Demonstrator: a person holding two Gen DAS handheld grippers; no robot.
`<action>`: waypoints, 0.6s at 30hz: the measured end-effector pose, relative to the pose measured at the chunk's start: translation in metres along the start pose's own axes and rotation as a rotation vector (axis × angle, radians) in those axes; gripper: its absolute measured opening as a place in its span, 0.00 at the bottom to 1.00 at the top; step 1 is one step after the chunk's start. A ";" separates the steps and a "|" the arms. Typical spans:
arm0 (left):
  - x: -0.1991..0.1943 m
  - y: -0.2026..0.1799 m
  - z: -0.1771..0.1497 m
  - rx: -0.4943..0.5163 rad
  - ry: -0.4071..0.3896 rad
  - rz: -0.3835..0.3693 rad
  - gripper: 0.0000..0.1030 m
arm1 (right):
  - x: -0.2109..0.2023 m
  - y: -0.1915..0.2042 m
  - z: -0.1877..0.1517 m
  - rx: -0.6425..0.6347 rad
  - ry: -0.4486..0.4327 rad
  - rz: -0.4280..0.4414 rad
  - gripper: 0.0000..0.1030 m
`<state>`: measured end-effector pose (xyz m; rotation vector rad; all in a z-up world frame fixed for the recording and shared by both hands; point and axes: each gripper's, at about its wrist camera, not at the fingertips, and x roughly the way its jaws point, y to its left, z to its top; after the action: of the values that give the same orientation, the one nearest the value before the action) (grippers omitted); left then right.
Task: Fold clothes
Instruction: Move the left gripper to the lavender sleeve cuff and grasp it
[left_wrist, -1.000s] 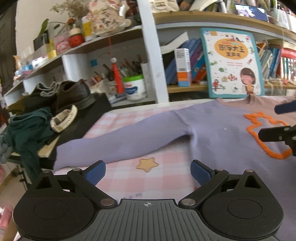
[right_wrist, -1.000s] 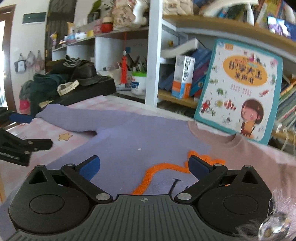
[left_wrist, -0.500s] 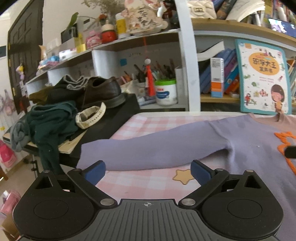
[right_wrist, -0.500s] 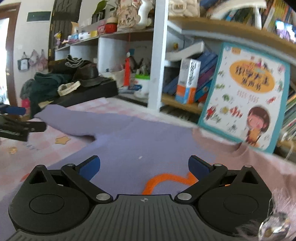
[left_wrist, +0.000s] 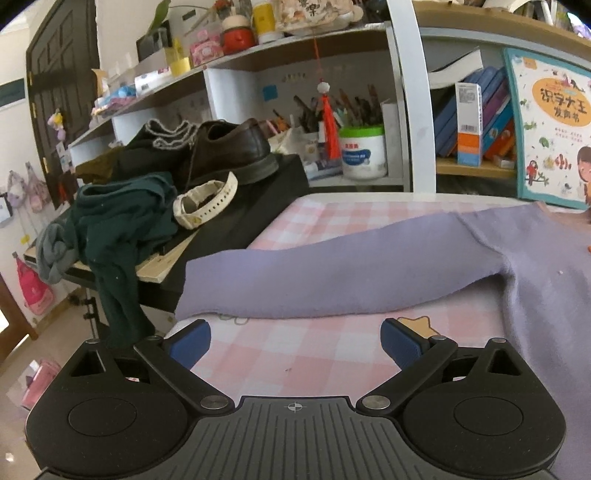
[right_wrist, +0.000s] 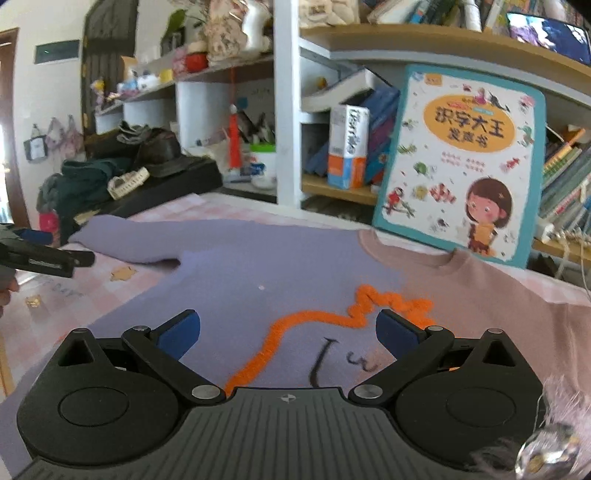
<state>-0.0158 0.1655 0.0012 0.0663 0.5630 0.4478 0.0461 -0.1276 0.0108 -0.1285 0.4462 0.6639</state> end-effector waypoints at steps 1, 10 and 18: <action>0.000 0.000 0.000 -0.001 -0.002 0.005 0.97 | 0.001 0.002 0.000 -0.006 -0.005 0.011 0.99; 0.004 0.009 0.001 -0.042 0.007 0.009 0.97 | 0.011 0.012 -0.001 -0.046 0.034 0.038 0.99; 0.009 0.019 0.007 -0.064 -0.006 0.020 0.97 | 0.013 0.016 -0.004 -0.070 0.049 0.041 0.99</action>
<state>-0.0127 0.1866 0.0058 0.0118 0.5421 0.4847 0.0441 -0.1084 0.0021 -0.2027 0.4735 0.7182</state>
